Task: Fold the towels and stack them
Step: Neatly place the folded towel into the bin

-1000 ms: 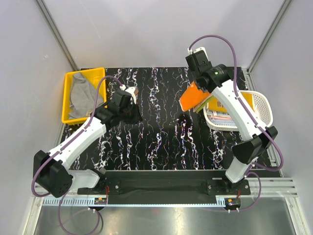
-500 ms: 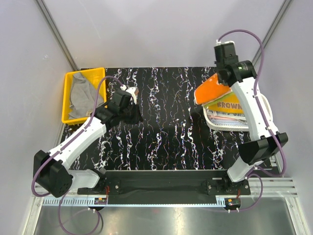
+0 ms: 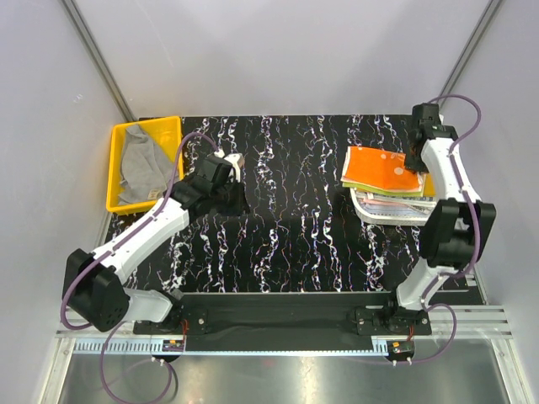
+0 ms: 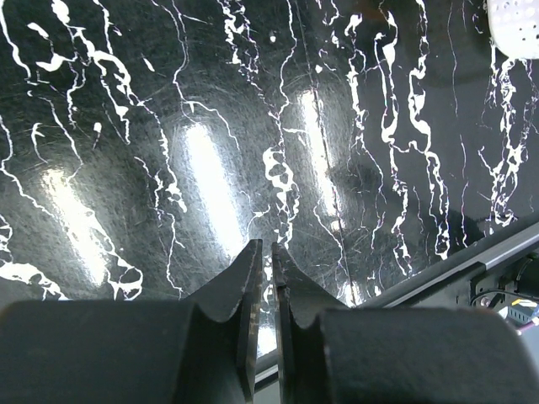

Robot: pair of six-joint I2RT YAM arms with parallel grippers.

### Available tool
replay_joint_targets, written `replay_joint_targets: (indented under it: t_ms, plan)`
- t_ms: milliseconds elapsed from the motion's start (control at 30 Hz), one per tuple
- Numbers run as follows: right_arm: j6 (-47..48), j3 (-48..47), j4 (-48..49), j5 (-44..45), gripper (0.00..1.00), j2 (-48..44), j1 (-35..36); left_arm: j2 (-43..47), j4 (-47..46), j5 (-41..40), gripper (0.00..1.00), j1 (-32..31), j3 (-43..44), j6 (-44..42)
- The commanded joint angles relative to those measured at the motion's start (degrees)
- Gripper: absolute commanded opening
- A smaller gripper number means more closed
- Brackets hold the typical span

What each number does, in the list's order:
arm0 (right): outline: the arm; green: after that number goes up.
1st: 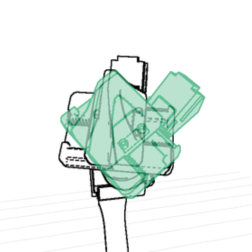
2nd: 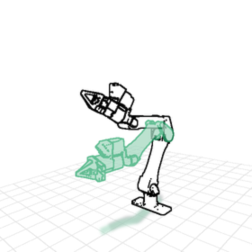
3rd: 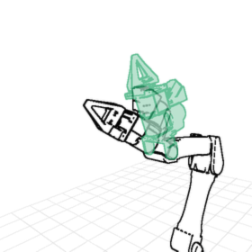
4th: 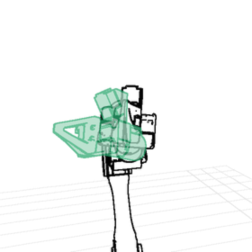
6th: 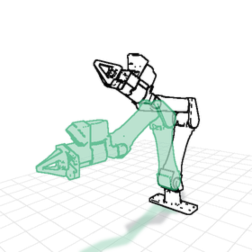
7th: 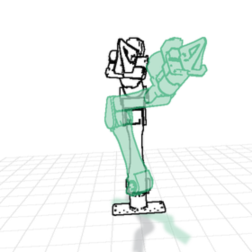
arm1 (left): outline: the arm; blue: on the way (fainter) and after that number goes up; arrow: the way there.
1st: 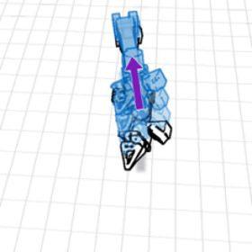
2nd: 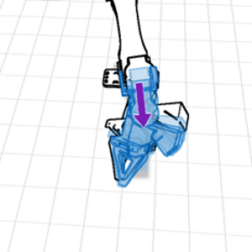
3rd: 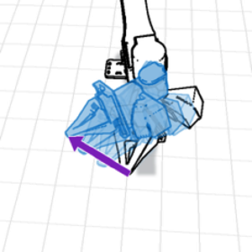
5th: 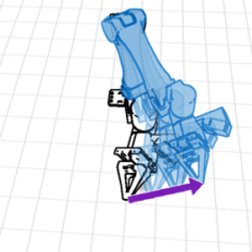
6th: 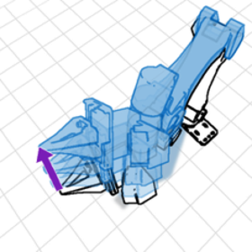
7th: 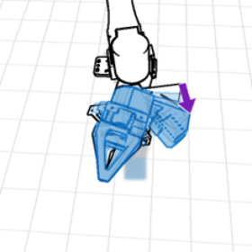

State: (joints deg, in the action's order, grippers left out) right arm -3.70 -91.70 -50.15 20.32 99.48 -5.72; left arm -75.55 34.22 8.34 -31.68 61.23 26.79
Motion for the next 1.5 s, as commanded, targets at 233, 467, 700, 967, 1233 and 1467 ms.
replay_joint_targets:
  t_ms: [233, 467, 700, 967, 1233, 1467]
  plan:
    - [-9.6, -2.9, 0.7, -1.1, 0.65, -0.9, -1.4, 0.4, -2.0, 0.7, 0.15, -0.2, -0.9, -0.2]
    - [-13.1, 2.1, 6.8, -5.8, 0.7, -8.0, 5.2, 0.1, -2.5, 0.4, 0.15, -0.3, -0.6, 0.2]
    - [-15.4, 4.8, 14.3, -11.4, 0.71, -0.9, 12.1, -0.5, -2.5, -0.8, 0.15, -0.2, 0.1, 1.1]
    - [-15.9, 16.4, 22.1, -10.9, 0.73, 2.2, 12.1, -0.9, -0.6, -6.2, 0.18, 1.4, 2.8, 3.4]
    - [-14.9, 19.2, 23.3, -10.5, 0.78, 0.2, 10.7, -2.8, 2.0, -6.3, 0.22, 10.0, 8.5, 2.7]
    - [-17.3, 12.2, 19.2, -16.0, 1.0, -8.2, 10.9, -4.8, 0.5, -16.7, 0.33, 21.0, 9.5, 7.0]
